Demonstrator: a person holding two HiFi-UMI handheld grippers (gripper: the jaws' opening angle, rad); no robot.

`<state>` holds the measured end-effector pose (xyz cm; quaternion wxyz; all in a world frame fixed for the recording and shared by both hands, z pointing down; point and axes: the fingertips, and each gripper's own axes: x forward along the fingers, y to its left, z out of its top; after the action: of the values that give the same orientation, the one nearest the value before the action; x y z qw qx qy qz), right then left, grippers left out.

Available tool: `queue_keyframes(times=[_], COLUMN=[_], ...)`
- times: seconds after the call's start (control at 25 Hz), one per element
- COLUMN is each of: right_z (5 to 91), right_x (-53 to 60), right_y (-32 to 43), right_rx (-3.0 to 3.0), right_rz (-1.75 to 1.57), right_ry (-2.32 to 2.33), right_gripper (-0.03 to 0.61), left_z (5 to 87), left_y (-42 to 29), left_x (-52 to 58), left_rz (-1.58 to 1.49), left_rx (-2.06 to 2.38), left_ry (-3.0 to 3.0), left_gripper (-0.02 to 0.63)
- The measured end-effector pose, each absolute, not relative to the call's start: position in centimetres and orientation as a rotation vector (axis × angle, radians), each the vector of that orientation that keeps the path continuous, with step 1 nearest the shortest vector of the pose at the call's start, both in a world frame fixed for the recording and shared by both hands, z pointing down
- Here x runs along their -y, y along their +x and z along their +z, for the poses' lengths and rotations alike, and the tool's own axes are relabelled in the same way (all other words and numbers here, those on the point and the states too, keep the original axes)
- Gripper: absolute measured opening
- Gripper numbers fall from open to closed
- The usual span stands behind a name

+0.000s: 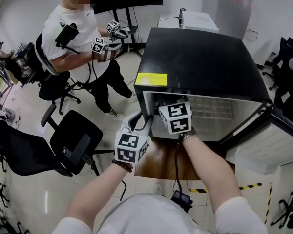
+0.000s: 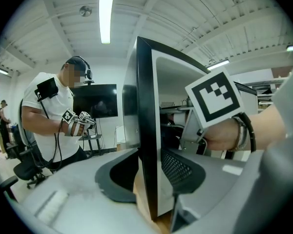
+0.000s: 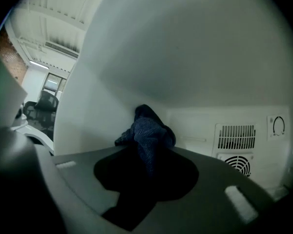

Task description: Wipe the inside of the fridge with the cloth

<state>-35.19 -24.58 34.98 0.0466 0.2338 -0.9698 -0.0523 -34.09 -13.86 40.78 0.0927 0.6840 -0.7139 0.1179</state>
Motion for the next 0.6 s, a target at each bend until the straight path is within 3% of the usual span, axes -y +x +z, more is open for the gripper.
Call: queue_keyframes(times=[0.6], right_z=[35.5], right_x=[29.4], right_y=[-36.3], right_rx=[2.849], right_rz=[-0.119], right_ry=[0.963], right_gripper=[0.106], left_z=[40.8], left_y=[-34.0], left_x=[13.8], left_rz=[0.355], left_rx=[2.100], left_ry=[2.054], left_gripper=[0.140])
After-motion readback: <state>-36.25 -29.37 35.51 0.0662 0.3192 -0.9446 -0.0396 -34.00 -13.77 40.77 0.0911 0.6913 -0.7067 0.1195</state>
